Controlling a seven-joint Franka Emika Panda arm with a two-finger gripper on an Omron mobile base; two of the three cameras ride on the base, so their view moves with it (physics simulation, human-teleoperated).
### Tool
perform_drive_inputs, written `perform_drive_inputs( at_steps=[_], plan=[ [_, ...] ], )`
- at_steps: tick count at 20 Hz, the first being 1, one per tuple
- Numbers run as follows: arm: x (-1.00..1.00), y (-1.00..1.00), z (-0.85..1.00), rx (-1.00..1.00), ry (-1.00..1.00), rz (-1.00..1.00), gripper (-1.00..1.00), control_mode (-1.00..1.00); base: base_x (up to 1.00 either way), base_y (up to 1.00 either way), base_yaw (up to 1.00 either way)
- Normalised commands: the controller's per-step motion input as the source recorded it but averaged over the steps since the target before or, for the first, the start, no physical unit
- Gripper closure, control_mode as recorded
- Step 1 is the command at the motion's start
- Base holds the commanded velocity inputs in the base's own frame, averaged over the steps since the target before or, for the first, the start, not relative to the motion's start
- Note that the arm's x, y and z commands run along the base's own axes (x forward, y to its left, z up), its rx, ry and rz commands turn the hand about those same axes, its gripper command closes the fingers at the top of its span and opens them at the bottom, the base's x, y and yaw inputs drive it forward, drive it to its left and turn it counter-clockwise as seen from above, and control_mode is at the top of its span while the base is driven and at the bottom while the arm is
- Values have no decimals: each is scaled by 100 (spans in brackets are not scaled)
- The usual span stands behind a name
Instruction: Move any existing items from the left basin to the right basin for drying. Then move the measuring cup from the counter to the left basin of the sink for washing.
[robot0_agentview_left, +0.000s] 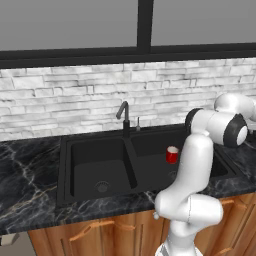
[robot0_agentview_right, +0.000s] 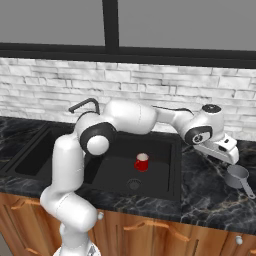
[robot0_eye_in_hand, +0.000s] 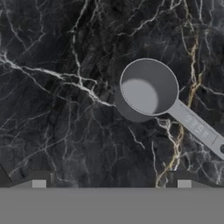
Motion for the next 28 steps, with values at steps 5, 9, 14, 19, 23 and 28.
perform_drive_inputs(
  at_steps=[5, 9, 14, 19, 23, 28],
  plan=[
    [0, -30, 0, 0, -3, 0, -100, -100, 0, 0, 0],
    [0, -32, 0, 0, 0, 0, -100, -100, 0, 0, 0],
    [7, -31, 0, 0, 0, 0, -100, -100, 0, 0, 0],
    [25, -26, 0, 1, 0, 1, -100, -100, 0, 0, 0],
    [19, -20, -1, 2, 0, 3, -100, -100, 0, 0, 0],
    [6, -10, -8, 4, 0, 2, -100, -100, 0, 0, 0]
  ],
)
